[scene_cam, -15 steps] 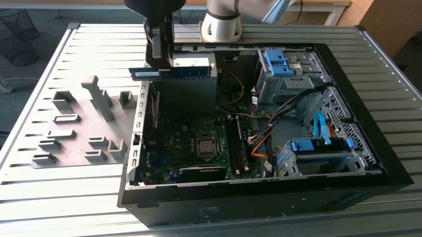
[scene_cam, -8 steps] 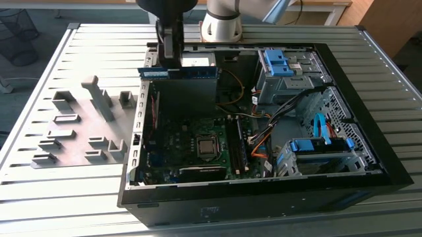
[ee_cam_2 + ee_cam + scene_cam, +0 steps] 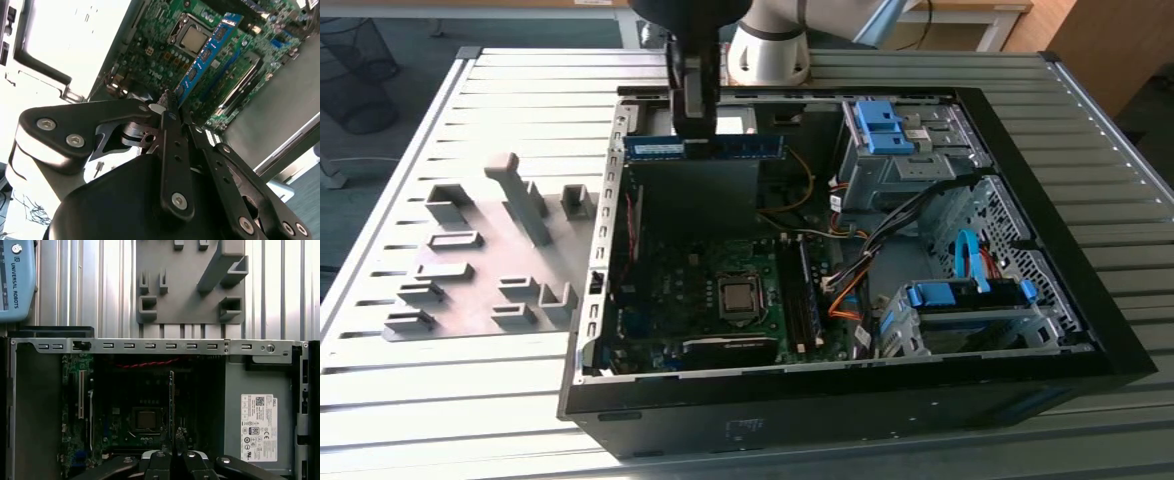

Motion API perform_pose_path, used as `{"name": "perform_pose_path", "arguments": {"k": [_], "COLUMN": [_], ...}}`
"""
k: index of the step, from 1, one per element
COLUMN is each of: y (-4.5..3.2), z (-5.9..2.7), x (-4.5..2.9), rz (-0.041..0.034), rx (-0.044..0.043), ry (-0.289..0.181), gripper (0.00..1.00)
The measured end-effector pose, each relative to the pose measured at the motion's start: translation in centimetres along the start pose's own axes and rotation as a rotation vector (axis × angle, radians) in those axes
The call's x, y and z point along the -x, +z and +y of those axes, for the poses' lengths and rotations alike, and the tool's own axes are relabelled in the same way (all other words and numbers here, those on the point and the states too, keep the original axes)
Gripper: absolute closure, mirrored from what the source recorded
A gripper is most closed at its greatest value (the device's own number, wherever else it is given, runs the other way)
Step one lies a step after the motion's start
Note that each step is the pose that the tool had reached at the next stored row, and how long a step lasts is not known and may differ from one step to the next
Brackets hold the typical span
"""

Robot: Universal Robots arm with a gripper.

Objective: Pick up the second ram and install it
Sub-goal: 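Pick up the second ram and move it above second insertion slot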

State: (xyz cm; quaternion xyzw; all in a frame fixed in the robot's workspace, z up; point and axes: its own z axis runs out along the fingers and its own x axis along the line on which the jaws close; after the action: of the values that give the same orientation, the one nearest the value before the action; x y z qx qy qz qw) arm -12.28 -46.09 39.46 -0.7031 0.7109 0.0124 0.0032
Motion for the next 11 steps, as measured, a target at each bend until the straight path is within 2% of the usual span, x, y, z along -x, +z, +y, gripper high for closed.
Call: {"name": "perform_pose_path", "arguments": {"k": [11], "y": [-0.04], "z": [-2.78], "x": [0.03], "rz": [0.0001], "rx": [0.0000], "ry": [0.000], "gripper": [0.86]}}
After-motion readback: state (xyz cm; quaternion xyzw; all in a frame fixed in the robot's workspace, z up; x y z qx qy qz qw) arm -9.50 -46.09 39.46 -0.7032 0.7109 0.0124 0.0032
